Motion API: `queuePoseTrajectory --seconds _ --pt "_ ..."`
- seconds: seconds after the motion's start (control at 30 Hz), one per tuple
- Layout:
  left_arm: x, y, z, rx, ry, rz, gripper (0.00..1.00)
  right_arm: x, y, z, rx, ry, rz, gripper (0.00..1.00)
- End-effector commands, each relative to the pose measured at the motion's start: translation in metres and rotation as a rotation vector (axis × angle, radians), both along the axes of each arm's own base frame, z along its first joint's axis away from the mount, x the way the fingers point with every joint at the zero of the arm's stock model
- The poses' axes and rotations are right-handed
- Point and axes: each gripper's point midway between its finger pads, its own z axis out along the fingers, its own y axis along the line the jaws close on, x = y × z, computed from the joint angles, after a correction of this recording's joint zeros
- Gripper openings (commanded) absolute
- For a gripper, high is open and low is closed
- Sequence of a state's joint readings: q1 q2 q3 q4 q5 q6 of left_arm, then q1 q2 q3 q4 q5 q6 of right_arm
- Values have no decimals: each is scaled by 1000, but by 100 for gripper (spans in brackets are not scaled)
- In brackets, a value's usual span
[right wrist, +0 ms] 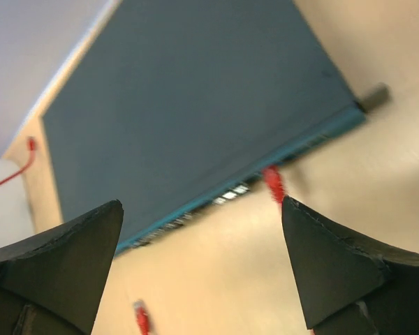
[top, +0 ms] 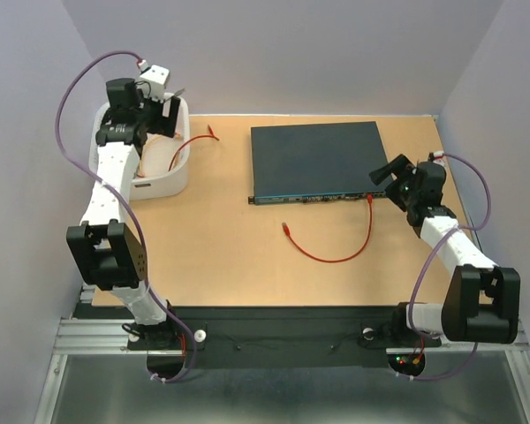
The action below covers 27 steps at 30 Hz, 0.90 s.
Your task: Pull the plug from the switch port
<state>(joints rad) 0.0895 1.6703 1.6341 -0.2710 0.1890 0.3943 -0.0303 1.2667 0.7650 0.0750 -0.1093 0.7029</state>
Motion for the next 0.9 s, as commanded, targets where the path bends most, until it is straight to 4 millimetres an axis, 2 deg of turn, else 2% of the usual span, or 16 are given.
queuePoseTrajectory --seconds 0.0,0.07,0.1,0.17,0.2,0.23,0.27,0.3,0.33,0.37,0.4,0.47,0.5,0.53,0.67,0.87 --pt "-17 -74 38 -32 -36 -185 99 -13 -13 -31 3 82 25 100" --pt "-20 -111 30 -28 -18 -264 99 -16 -20 -48 7 119 12 100" --pt "-26 -152 23 -24 -4 -351 99 -14 -20 -53 10 118 22 100" --pt "-28 -191 8 -28 29 -424 99 -13 -10 -57 37 107 76 100" --pt "-31 -225 -14 -24 77 -482 99 -11 -9 -61 53 106 82 97" --pt "-32 -244 -21 -19 89 -515 99 -6 -9 -59 63 82 87 95" --pt "-29 -260 -45 -7 136 -540 99 -8 -14 -73 91 109 67 92" --pt "-29 -272 -56 5 152 -553 99 -8 -16 -78 115 111 57 89" --pt "-35 -297 -61 9 157 -598 99 -3 -29 -74 142 63 30 80" --pt "-33 -307 -82 19 195 -610 99 -9 -23 -87 229 88 43 76" --pt "-33 -318 -83 18 193 -629 99 -3 -25 -80 252 31 54 69" --pt "-38 -338 -96 22 210 -668 99 -2 -22 -82 304 19 86 63" --pt "-38 -343 -110 26 235 -677 99 -2 -19 -94 337 45 90 59" --pt "-37 -347 -116 28 241 -680 99 3 -18 -89 345 6 104 56" --pt "-37 -355 -146 41 288 -688 99 12 -19 -99 381 -1 94 54" --pt "-39 -355 -192 64 372 -680 99 22 -16 -109 432 -8 110 48"
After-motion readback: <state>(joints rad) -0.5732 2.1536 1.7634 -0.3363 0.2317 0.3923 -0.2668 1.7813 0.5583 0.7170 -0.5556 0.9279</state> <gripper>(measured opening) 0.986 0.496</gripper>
